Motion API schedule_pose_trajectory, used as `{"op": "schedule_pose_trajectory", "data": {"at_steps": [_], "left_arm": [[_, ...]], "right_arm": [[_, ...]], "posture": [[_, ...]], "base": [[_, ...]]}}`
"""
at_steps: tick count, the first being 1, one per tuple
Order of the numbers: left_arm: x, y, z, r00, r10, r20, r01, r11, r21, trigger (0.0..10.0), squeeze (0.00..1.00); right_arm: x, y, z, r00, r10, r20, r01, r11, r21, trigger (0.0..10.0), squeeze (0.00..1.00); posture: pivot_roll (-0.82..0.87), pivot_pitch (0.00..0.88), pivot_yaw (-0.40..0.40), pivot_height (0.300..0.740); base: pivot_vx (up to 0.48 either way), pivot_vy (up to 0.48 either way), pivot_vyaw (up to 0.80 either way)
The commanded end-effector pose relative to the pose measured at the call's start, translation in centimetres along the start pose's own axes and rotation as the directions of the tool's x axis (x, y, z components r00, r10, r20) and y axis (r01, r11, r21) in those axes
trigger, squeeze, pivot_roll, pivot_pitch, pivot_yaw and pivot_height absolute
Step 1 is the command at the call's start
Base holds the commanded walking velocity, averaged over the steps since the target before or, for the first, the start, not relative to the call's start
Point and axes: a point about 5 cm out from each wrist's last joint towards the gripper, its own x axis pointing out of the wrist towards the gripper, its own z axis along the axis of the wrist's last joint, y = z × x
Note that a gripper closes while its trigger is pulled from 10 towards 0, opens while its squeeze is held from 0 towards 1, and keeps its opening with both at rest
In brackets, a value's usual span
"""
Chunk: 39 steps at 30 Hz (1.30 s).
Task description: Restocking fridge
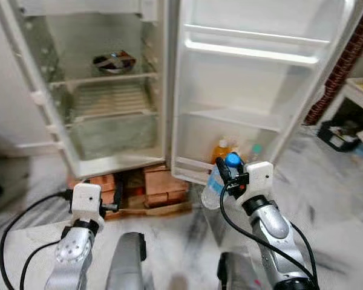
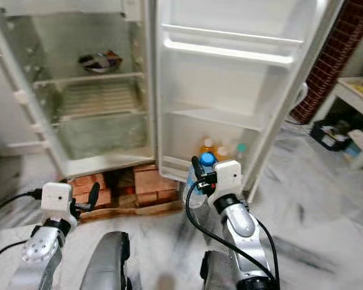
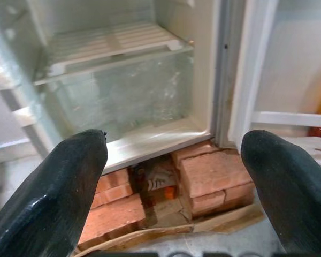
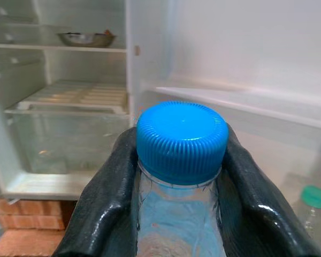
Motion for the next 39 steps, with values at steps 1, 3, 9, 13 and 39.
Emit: {"op": "schedule_pose_trajectory", "data": {"at_steps": [1, 3, 9, 13, 39], "left_arm": [[0.09, -0.21, 0.11, 1.000, -0.010, 0.004, 0.010, 1.000, 0.005, 10.0, 0.00], [0.08, -0.26, 0.06, 1.000, -0.012, 0.004, 0.012, 1.000, 0.004, 10.0, 0.00], [0.14, -0.33, 0.03, 1.000, -0.018, 0.003, 0.018, 1.000, 0.004, 10.0, 0.00], [0.19, -0.36, 0.03, 1.000, -0.020, 0.003, 0.020, 1.000, 0.005, 10.0, 0.00], [0.33, -0.65, -0.14, 0.999, -0.035, -0.005, 0.036, 0.999, 0.008, 10.0, 0.00]], "right_arm": [[0.65, -0.08, 1.00, 0.999, 0.012, 0.045, -0.012, 1.000, -0.018, 10.0, 0.00], [0.67, 0.03, 1.04, 0.999, 0.023, 0.047, -0.022, 0.999, -0.025, 10.0, 0.00], [0.65, 0.16, 1.07, 0.998, 0.033, 0.052, -0.031, 0.999, -0.026, 10.0, 0.00], [0.67, 0.27, 1.11, 0.998, 0.042, 0.055, -0.041, 0.999, -0.028, 10.0, 0.00], [0.74, 0.18, 1.11, 0.998, 0.033, 0.057, -0.031, 0.999, -0.032, 10.0, 0.00]], "posture": [[0.02, 0.000, -0.031, 0.621], [0.02, 0.000, -0.030, 0.621], [0.02, 0.000, -0.031, 0.621], [0.02, 0.000, -0.030, 0.621], [0.02, 0.000, -0.028, 0.621]], "base": [[0.000, 0.000, 0.00], [0.000, 0.000, 0.00], [0.000, 0.000, 0.00], [0.060, 0.000, 0.22], [0.232, 0.000, 0.32]]}}
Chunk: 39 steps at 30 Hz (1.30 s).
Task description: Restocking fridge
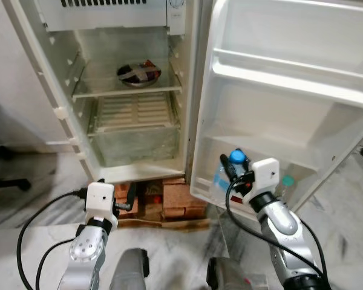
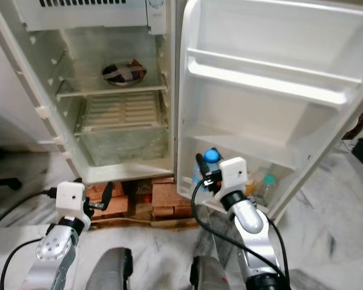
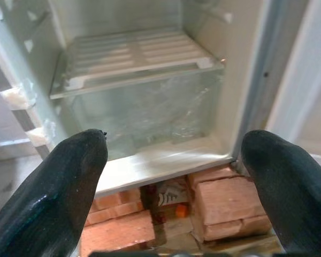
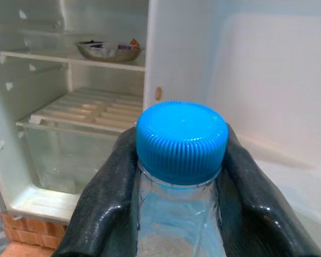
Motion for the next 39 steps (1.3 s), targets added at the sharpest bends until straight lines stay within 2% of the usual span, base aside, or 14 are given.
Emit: {"op": "schedule_pose_trajectory", "data": {"at_steps": [1, 12, 26, 34, 39], "left_arm": [[-0.1, 0.1, -0.4, 1.000, 0.006, -0.019, -0.006, 1.000, -0.001, 10.0, 0.00], [0.0, -0.1, -0.3, 1.000, -0.010, -0.012, 0.010, 1.000, -0.011, 10.0, 0.00], [-0.3, -0.1, -0.5, 1.000, -0.004, -0.018, 0.004, 1.000, -0.011, 10.0, 0.00], [-0.7, 0.3, -0.4, 1.000, 0.010, -0.017, -0.010, 1.000, -0.008, 10.0, 0.00], [-1.6, 0.3, -0.7, 1.000, 0.012, -0.026, -0.012, 1.000, 0.002, 10.0, 0.00]], "right_arm": [[0.3, 0.2, 0.6, 1.000, 0.004, 0.030, -0.003, 1.000, -0.011, 10.0, 0.00], [0.4, -0.2, 0.6, 0.999, -0.027, 0.030, 0.028, 0.999, -0.029, 10.0, 0.00], [0.6, -0.6, 0.4, 0.998, -0.059, 0.020, 0.059, 0.998, -0.022, 10.0, 0.00], [0.2, -0.5, 0.3, 0.999, -0.053, 0.011, 0.053, 0.998, -0.017, 10.0, 0.00], [0.3, -0.4, 0.3, 0.999, -0.048, 0.005, 0.048, 0.999, -0.018, 10.0, 0.00]], "posture": [[0.01, 0.000, -0.027, 0.621], [0.01, 0.000, -0.029, 0.621], [0.02, 0.000, -0.033, 0.621], [0.02, 0.002, -0.035, 0.592], [0.03, 0.048, -0.038, 0.572]], "base": [[0.000, 0.000, 0.00], [0.366, 0.000, 0.00], [0.000, 0.000, 0.00], [0.000, 0.000, 0.00], [0.000, 0.000, 0.00]]}}
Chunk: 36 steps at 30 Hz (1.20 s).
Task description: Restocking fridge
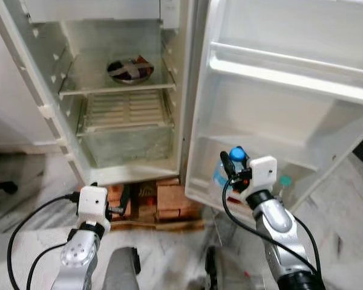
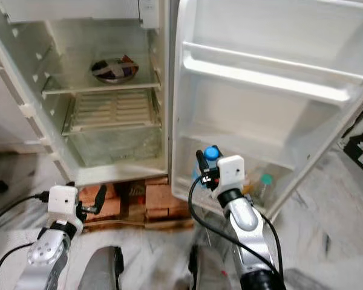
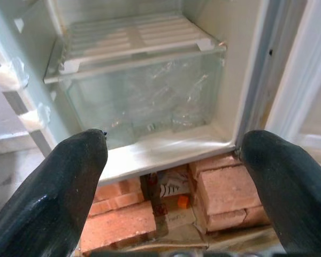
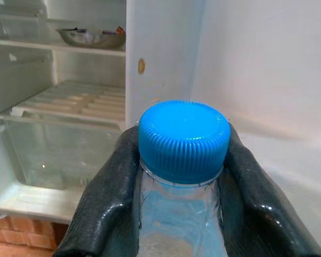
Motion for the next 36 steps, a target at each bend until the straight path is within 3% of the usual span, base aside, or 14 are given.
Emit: {"op": "schedule_pose_trajectory", "data": {"at_steps": [1, 13, 16, 18, 21, 27, 31, 36], "left_arm": [[-0.2, 0.2, 0.0, 1.000, 0.003, -0.007, -0.003, 1.000, 0.008, 10.0, 0.00], [-2.1, 1.9, 1.0, 0.998, 0.056, 0.034, -0.060, 0.989, 0.134, 10.0, 0.00], [-3.2, 2.8, 1.2, 0.995, 0.090, 0.032, -0.094, 0.984, 0.153, 10.0, 0.00], [-4.8, 3.7, 1.0, 0.992, 0.127, 0.014, -0.127, 0.976, 0.178, 10.0, 0.00], [-5.4, 4.1, 1.1, 0.988, 0.152, 0.008, -0.151, 0.970, 0.192, 10.0, 0.00], [-7.6, 4.6, 1.5, 0.981, 0.194, -0.008, -0.188, 0.961, 0.205, 10.0, 0.00], [-8.9, 4.6, 1.7, 0.976, 0.216, -0.032, -0.205, 0.955, 0.215, 10.0, 0.00], [-9.7, 4.7, 1.8, 0.973, 0.227, -0.046, -0.212, 0.952, 0.219, 10.0, 0.00]], "right_arm": [[0.2, -0.1, 0.5, 1.000, -0.001, 0.018, 0.001, 1.000, -0.007, 10.0, 0.00], [2.3, 2.2, 1.4, 0.994, 0.093, 0.052, -0.091, 0.995, -0.046, 10.0, 0.00], [3.2, 2.8, 1.7, 0.992, 0.107, 0.069, -0.100, 0.990, -0.100, 10.0, 0.00], [4.8, 3.3, 2.0, 0.991, 0.106, 0.084, -0.092, 0.983, -0.158, 10.0, 0.00], [5.9, 3.6, 2.4, 0.988, 0.122, 0.094, -0.101, 0.975, -0.199, 10.0, 0.00], [8.3, 4.8, 4.8, 0.958, 0.222, 0.181, -0.156, 0.935, -0.319, 10.0, 0.00], [9.6, 5.7, 5.6, 0.939, 0.257, 0.230, -0.129, 0.881, -0.456, 10.0, 0.00], [10.4, 6.0, 6.8, 0.925, 0.267, 0.271, -0.087, 0.841, -0.533, 10.0, 0.00]], "posture": [[0.03, 0.048, -0.038, 0.572], [0.05, 0.165, -0.054, 0.572], [0.06, 0.206, -0.055, 0.572], [0.07, 0.253, -0.060, 0.572], [0.08, 0.265, -0.063, 0.572], [0.13, 0.332, -0.084, 0.572], [0.16, 0.355, -0.094, 0.572], [0.18, 0.365, -0.096, 0.572]], "base": [[0.000, 0.000, 0.00], [0.000, 0.000, 0.00], [0.000, 0.000, 0.00], [0.000, 0.000, 0.00], [0.000, 0.000, 0.00], [0.000, 0.000, 0.00], [0.000, 0.000, 0.00], [0.000, 0.000, 0.00]]}}
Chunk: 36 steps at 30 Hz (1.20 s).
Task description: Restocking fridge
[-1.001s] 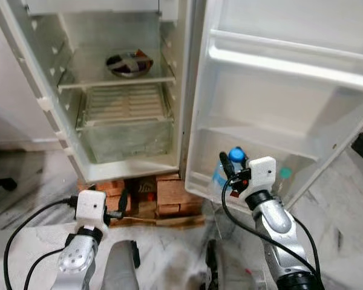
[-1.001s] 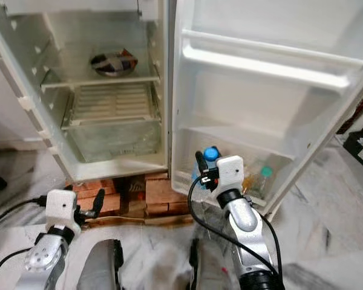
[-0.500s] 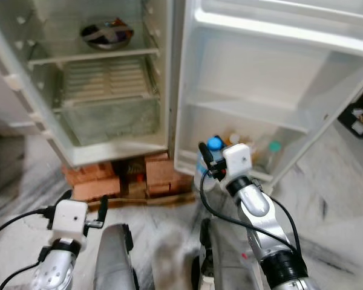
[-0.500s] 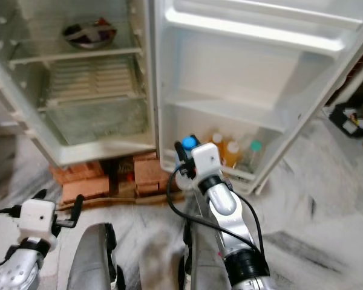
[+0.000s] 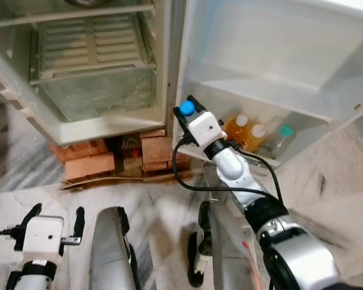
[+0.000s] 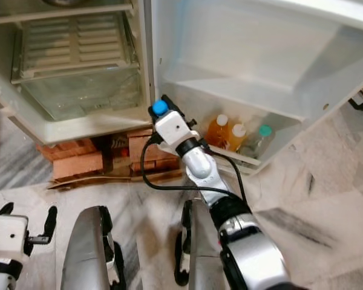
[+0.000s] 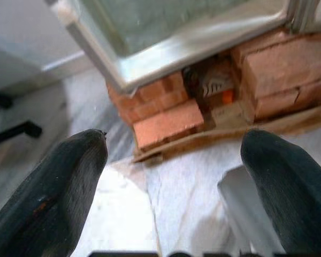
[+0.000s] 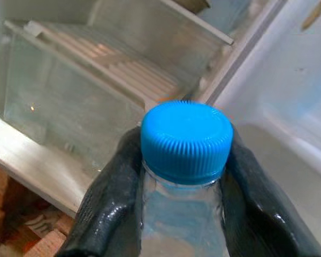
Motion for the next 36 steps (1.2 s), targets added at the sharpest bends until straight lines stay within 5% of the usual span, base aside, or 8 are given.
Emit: {"op": "schedule_pose_trajectory", "data": {"at_steps": [1, 9, 15, 19, 28, 36], "left_arm": [[-0.7, 0.4, -0.1, 1.000, 0.009, -0.025, -0.009, 1.000, 0.010, 10.0, 0.00], [-1.3, 0.7, 0.0, 0.999, 0.002, -0.043, 0.000, 1.000, 0.024, 10.0, 0.00], [-1.6, 0.6, -0.1, 0.999, -0.003, -0.053, 0.004, 1.000, 0.025, 10.0, 0.00], [-1.8, 0.4, 0.1, 0.998, -0.014, -0.057, 0.015, 1.000, 0.026, 10.0, 0.00], [-2.5, 0.6, -0.2, 0.997, -0.020, -0.081, 0.023, 0.999, 0.033, 10.0, 0.00], [-2.6, 0.6, -0.1, 0.996, -0.025, -0.088, 0.029, 0.999, 0.036, 10.0, 0.00]], "right_arm": [[0.4, -0.1, 0.3, 1.000, 0.002, 0.027, -0.001, 0.999, -0.046, 10.0, 0.00], [-0.2, -1.1, -2.0, 0.994, -0.060, -0.094, 0.046, 0.987, -0.153, 10.0, 0.00], [1.5, -2.6, 0.4, 0.995, -0.096, 0.039, 0.102, 0.975, -0.199, 10.0, 0.00], [1.6, -2.7, 0.0, 0.994, -0.112, -0.006, 0.109, 0.975, -0.193, 10.0, 0.00], [0.0, -1.5, -3.4, 0.955, -0.106, -0.277, 0.109, 0.994, -0.005, 10.0, 0.00], [-1.0, -1.4, -4.9, 0.909, -0.108, -0.402, 0.175, 0.975, 0.134, 10.0, 0.00]], "posture": [[0.19, 0.366, -0.096, 0.572], [0.22, 0.364, -0.093, 0.572], [0.21, 0.368, -0.093, 0.572], [0.22, 0.373, -0.092, 0.572], [0.25, 0.387, -0.093, 0.572], [0.25, 0.389, -0.093, 0.572]], "base": [[0.000, 0.000, 0.00], [0.000, 0.000, 0.00], [0.000, 0.000, 0.00], [0.000, 0.000, 0.00], [0.000, 0.000, 0.00], [0.000, 0.000, 0.00]]}}
